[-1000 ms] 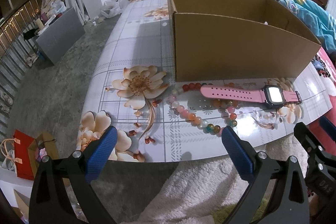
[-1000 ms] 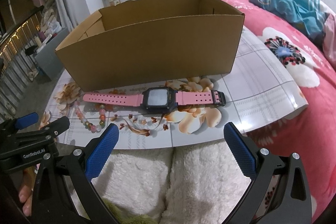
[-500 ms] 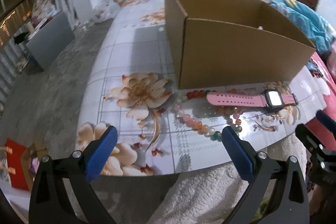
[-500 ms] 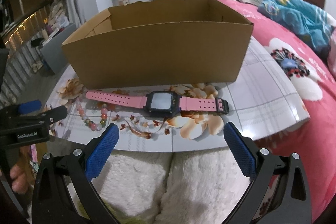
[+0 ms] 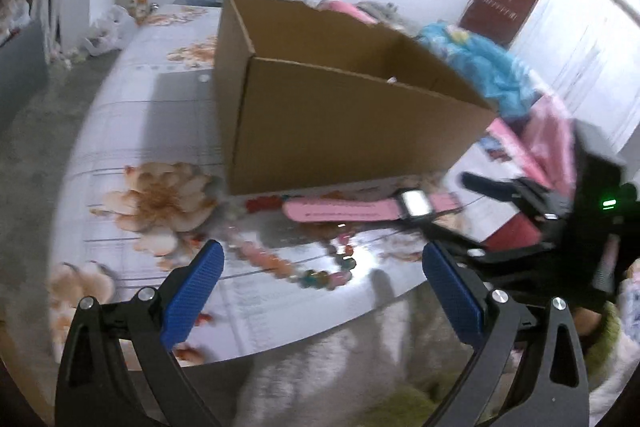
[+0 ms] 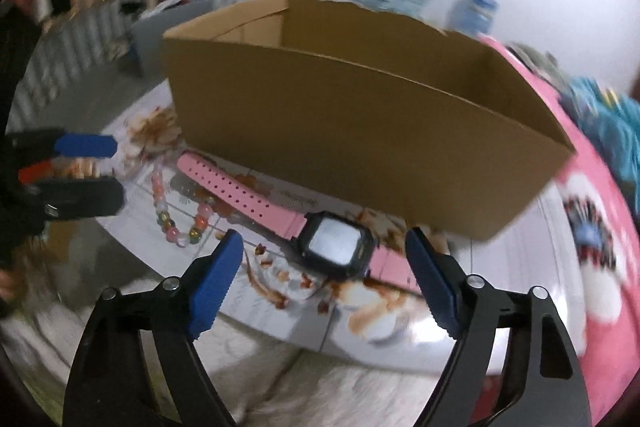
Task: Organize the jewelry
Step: 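Close the right gripper on the pink-strap watch face, then lift the watch with the right gripper and carry it over the box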
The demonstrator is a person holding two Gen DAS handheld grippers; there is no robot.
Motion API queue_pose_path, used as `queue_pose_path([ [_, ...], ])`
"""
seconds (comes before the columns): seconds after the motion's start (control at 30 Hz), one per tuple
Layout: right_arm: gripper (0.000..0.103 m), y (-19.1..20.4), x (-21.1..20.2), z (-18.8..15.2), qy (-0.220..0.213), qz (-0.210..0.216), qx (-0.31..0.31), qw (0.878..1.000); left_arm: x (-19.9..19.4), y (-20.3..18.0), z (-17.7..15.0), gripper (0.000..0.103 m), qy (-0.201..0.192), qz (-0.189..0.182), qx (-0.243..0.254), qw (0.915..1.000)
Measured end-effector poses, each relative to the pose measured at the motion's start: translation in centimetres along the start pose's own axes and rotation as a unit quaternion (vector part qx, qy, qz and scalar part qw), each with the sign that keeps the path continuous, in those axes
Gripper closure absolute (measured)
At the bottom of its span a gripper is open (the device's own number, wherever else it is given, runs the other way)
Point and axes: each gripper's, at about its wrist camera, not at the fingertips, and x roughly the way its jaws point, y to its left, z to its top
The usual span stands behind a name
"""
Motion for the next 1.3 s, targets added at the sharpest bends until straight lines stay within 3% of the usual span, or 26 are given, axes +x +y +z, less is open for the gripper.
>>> queue_pose_path([
  [0.1, 0.031, -0.1, 1.1, 0.3, 0.014, 0.018, -0.043, 0.999, -0.1, -0.5, -0.2, 0.006, -0.008, -0.003, 0.014, 0.9999],
  [0.3, 0.042, -0.7, 3.4, 0.1, 0.059, 0.056, -0.096, 0.992, 0.5, -2.3, -0.7, 0.006, -0.027, 0.048, 0.087, 0.9947],
  [0.5, 0.054, -2.9, 3.7, 0.4, 0.067, 0.103, -0.095, 0.988, 2.5, -4.6, -0.8, 0.023, -0.022, 0.069, 0.173, 0.9824],
  [0.7, 0.055, -6.0, 4.1, 0.6, 0.069, 0.171, -0.076, 0.980, 5.5, -7.1, -0.9, 0.039, 0.000, 0.084, 0.275, 0.9578],
  [0.9, 0.055, -8.9, 4.6, 0.9, 0.072, 0.227, -0.054, 0.970, 8.8, -9.1, -1.4, 0.057, 0.028, 0.132, 0.361, 0.9226],
  [1.03, 0.055, -9.4, 4.3, 0.7, 0.070, 0.257, -0.032, 0.963, 10.0, -9.6, -1.2, 0.059, 0.042, 0.137, 0.373, 0.9166],
  [1.13, 0.055, -9.6, 4.1, 0.5, 0.065, 0.271, -0.022, 0.960, 10.6, -9.8, -0.8, 0.071, 0.045, 0.147, 0.375, 0.9143],
  [1.2, 0.055, -9.6, 3.6, -0.2, 0.061, 0.278, -0.015, 0.959, 10.8, -9.7, -0.5, 0.082, 0.042, 0.153, 0.371, 0.9151],
  [1.3, 0.055, -9.2, 3.3, -0.5, 0.049, 0.275, -0.003, 0.960, 10.8, -9.3, -0.1, 0.086, 0.038, 0.147, 0.363, 0.9192],
])
